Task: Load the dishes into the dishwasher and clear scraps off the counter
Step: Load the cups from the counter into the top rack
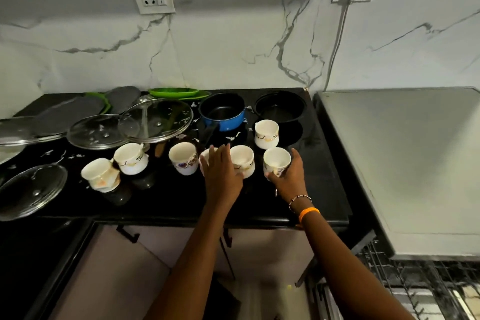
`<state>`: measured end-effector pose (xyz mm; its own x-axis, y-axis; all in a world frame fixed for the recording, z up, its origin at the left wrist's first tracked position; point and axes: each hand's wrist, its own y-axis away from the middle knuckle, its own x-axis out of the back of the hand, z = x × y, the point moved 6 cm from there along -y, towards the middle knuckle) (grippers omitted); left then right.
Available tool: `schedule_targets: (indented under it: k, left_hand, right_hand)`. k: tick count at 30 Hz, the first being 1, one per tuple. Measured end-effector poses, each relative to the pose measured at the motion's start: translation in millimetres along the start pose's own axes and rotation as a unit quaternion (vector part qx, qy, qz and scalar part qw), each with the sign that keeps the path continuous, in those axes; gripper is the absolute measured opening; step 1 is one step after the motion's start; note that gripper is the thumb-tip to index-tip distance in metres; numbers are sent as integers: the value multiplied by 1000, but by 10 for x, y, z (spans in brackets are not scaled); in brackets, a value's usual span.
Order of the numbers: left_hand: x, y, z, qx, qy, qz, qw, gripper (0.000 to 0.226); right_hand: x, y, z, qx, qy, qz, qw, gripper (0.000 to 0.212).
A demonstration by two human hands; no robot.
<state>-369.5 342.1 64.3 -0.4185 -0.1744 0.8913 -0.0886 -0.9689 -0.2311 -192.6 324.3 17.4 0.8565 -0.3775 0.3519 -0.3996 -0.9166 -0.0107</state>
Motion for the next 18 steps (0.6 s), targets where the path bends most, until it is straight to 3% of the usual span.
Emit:
schedule_targets:
  k: [3,10,14,18]
  left_hand:
    - [-91,-179,17,-8,-51,-54,997,76]
    - [-157,-382,105,-50,-85,-72,993,79]
    - [-158,-325,210,-77,36,-54,995,78]
    - [-147,-118,420,-141,181,-66,971,73]
  right_hand:
    - [-46,-52,5,8,-25,-27,999,86]
    - [85,-15,43,-3,-54,58,997,68]
    - [198,150,72,-13,-89,99,991,65]
    - [349,577,94,-2,-119,170,978,61]
